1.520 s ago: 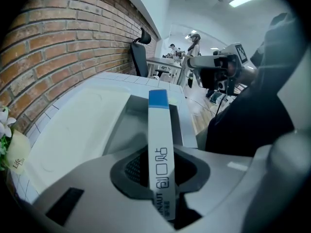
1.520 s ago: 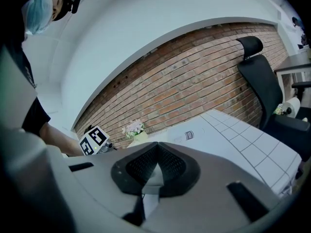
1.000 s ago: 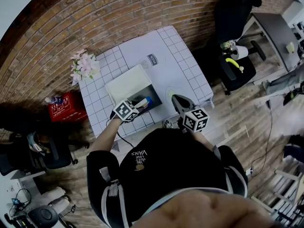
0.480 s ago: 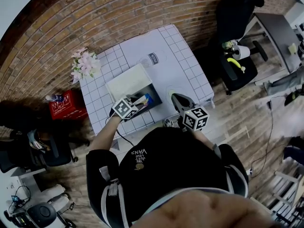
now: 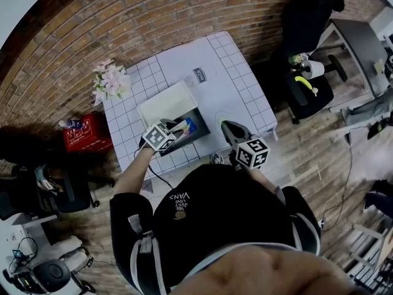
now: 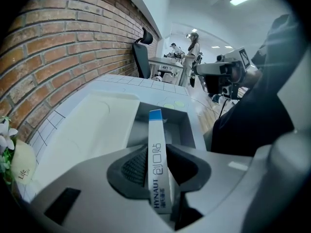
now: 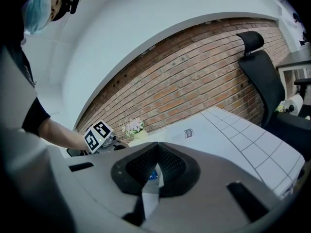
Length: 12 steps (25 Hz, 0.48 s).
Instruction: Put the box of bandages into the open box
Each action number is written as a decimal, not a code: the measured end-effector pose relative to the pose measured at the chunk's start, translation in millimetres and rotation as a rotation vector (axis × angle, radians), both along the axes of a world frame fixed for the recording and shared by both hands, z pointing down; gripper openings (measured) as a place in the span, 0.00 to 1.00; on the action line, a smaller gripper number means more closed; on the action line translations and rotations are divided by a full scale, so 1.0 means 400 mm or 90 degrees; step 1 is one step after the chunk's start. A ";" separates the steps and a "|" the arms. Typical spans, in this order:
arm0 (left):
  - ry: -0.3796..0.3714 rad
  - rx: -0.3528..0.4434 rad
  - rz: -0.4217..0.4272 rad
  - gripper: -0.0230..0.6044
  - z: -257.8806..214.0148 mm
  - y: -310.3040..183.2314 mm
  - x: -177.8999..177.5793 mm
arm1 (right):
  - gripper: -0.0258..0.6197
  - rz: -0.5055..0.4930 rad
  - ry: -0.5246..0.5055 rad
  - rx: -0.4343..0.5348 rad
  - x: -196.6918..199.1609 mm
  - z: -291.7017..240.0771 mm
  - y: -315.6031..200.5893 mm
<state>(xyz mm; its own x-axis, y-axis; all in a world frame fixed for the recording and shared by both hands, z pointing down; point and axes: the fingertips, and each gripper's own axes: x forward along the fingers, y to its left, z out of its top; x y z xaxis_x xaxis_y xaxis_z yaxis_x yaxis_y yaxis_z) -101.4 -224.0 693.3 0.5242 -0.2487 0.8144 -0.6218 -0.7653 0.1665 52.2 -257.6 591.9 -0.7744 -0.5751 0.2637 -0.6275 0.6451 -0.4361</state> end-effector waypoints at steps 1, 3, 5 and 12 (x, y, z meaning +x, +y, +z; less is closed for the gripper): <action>-0.001 0.003 -0.002 0.19 -0.002 -0.002 -0.003 | 0.03 0.000 0.000 0.000 0.000 0.001 0.001; -0.001 0.010 -0.007 0.19 -0.006 -0.008 -0.009 | 0.03 0.000 0.001 -0.001 0.000 0.002 0.000; 0.001 0.016 -0.009 0.19 -0.009 -0.013 -0.013 | 0.03 0.001 0.001 0.000 -0.002 0.002 0.000; 0.005 0.028 -0.021 0.25 -0.018 -0.019 -0.024 | 0.03 -0.002 0.002 -0.002 -0.013 0.003 0.000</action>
